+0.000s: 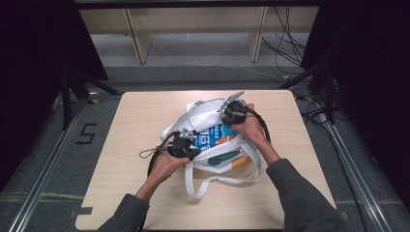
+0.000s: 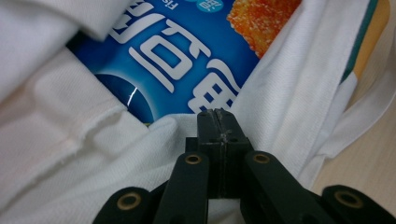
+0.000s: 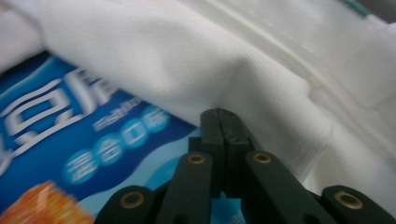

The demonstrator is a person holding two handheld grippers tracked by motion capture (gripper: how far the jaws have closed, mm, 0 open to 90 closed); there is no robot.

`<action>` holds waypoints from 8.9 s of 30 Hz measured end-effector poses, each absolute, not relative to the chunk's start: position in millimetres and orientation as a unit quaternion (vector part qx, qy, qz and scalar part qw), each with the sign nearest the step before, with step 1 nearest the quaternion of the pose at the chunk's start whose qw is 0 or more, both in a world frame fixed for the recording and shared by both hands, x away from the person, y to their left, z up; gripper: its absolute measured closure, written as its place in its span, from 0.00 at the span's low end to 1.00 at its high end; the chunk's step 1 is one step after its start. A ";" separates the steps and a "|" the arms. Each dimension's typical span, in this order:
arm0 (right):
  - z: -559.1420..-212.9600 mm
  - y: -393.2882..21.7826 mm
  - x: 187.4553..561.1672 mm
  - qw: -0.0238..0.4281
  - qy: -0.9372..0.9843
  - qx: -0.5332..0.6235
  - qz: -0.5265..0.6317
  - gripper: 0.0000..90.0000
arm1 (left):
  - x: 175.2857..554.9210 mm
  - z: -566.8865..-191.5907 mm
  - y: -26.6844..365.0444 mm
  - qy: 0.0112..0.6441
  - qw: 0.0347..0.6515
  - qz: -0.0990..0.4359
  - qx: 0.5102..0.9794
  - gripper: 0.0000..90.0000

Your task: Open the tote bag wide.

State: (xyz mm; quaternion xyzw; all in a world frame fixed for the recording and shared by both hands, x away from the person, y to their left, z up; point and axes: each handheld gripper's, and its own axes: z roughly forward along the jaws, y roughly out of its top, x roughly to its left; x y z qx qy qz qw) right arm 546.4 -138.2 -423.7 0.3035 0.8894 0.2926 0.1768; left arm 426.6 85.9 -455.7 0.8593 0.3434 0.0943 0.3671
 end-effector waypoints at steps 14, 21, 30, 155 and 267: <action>-418.4 -167.2 569.2 0.170 0.870 0.367 0.281 1.00 | 425.4 -438.4 87.1 0.336 0.388 0.129 0.848 0.98; -394.7 -165.5 526.4 0.143 0.888 0.305 0.313 1.00 | 475.6 -406.5 76.3 0.365 0.376 0.158 0.837 0.96; -406.3 -206.6 479.3 0.101 0.913 0.260 0.299 1.00 | 525.1 -423.6 82.6 0.429 0.341 0.168 0.819 0.99; -427.5 -247.5 476.8 0.135 0.856 0.327 0.376 1.00 | 499.9 -411.7 149.0 0.469 0.400 0.142 0.774 0.98; -413.4 -272.5 404.2 0.180 0.813 0.362 0.419 0.29 | 369.1 -434.4 145.2 0.374 0.482 0.115 0.784 0.23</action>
